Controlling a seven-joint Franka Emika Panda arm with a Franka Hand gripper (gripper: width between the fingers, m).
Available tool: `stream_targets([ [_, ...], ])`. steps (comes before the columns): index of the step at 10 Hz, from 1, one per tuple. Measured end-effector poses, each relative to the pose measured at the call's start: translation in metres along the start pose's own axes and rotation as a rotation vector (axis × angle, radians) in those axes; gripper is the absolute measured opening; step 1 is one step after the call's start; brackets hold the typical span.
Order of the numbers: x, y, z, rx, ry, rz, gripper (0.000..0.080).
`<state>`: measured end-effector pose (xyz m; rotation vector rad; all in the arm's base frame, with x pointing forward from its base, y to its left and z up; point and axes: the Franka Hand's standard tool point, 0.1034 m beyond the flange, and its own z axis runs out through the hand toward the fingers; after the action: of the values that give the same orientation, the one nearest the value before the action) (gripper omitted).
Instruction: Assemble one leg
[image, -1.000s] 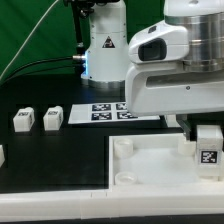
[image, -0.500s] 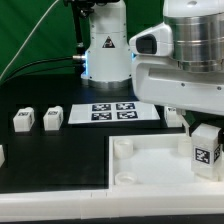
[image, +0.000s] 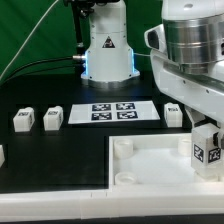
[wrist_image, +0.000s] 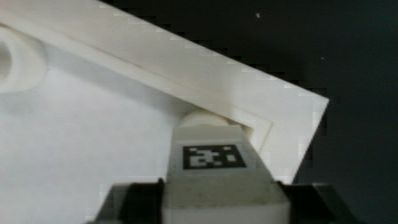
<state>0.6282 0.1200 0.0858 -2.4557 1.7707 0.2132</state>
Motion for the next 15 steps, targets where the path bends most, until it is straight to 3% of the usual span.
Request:
stream_targets([
  [1, -0.0005, 0.0000, 0.0003, 0.000, -0.001, -0.016, 0.0300],
  [2, -0.0007, 0.0000, 0.0005, 0.000, -0.001, -0.042, 0.0473],
  [3, -0.0010, 0.0000, 0.0006, -0.001, -0.001, -0.086, 0.0588],
  [4, -0.0017, -0.0001, 0.0008, -0.001, -0.002, -0.085, 0.0588],
  [5, -0.0013, 0.0000, 0.0011, -0.001, -0.002, -0.125, 0.0640],
  [12, 0.0018, 0.0003, 0.0016, -0.007, -0.006, -1.031, 0.0649],
  [15, 0.0040, -0.0007, -0.0004, -0.026, 0.006, -1.379, 0.0649],
])
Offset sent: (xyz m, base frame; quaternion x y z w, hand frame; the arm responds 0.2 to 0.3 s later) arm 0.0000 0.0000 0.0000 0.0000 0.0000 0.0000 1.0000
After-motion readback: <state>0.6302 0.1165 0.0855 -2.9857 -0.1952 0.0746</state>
